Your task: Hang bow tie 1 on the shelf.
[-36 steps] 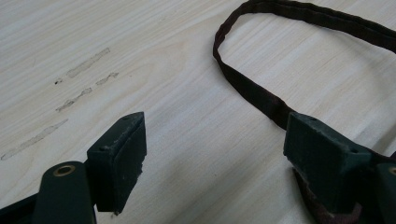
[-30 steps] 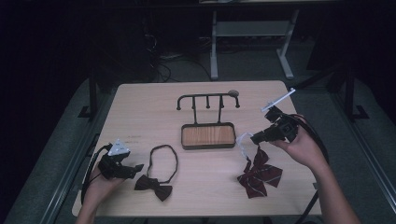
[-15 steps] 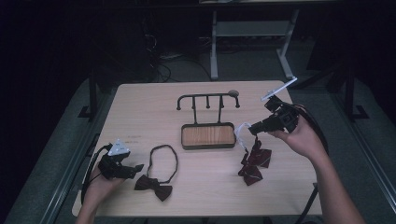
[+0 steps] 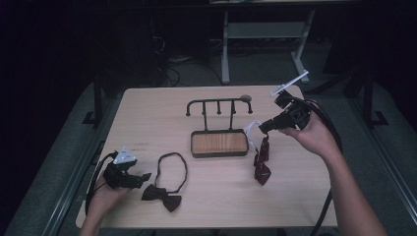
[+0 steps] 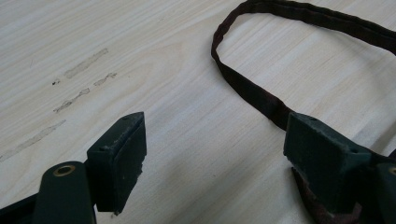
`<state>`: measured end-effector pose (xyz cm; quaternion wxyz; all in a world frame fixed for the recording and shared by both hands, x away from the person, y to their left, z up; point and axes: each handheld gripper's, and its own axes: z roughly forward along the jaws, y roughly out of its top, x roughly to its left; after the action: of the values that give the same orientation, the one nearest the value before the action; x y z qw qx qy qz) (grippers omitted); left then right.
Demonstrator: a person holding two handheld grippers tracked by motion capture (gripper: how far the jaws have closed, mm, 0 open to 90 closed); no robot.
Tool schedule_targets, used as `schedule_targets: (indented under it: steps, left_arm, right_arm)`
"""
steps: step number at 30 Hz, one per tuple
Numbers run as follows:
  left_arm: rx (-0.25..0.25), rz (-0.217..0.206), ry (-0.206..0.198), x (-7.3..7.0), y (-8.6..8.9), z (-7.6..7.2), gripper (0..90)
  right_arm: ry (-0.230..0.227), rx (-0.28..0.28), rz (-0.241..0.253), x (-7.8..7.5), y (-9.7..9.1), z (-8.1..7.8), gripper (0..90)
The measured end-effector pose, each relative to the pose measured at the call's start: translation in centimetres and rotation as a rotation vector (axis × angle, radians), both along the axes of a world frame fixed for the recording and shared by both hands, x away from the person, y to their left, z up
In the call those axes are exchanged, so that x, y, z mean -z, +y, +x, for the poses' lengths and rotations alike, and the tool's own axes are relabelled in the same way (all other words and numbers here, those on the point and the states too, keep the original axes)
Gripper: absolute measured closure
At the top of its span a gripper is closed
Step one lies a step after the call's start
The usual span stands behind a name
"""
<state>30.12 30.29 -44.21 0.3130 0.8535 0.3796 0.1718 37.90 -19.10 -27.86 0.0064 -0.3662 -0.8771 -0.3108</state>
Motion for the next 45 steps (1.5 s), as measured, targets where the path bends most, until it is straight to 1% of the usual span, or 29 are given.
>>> schedule_targets:
  steps: [6, 11, 14, 21, 32, 45]
  left_arm:
    - [0.000, 0.000, 0.000, 0.0, 0.0, 0.0, 21.6]
    - [0.002, 0.000, -0.001, 0.0, 0.0, 0.0, 21.6]
    - [0.003, 0.000, -0.001, 0.0, 0.0, 0.0, 21.7]
    - [0.005, 0.000, 0.000, 0.0, 0.0, 0.0, 21.6]
    - [0.005, -0.002, 0.005, 0.1, -0.1, 0.0, 21.6]
    - [0.007, -0.002, 0.007, 0.1, -0.1, 0.0, 21.6]
  right_arm:
    - [0.004, 0.012, -0.001, -0.2, 0.0, 0.7, 83.2]
    - [0.000, 0.020, -0.011, -0.7, 0.1, 1.1, 83.2]
    - [-0.004, 0.030, -0.007, -1.0, 0.1, 1.4, 83.3]
    - [-0.006, 0.038, -0.026, -1.5, 0.5, 2.2, 83.2]
    - [-0.006, 0.043, -0.024, -1.6, 1.0, 3.3, 83.3]
    - [-0.001, 0.077, -0.026, -2.1, 1.0, 5.1, 83.2]
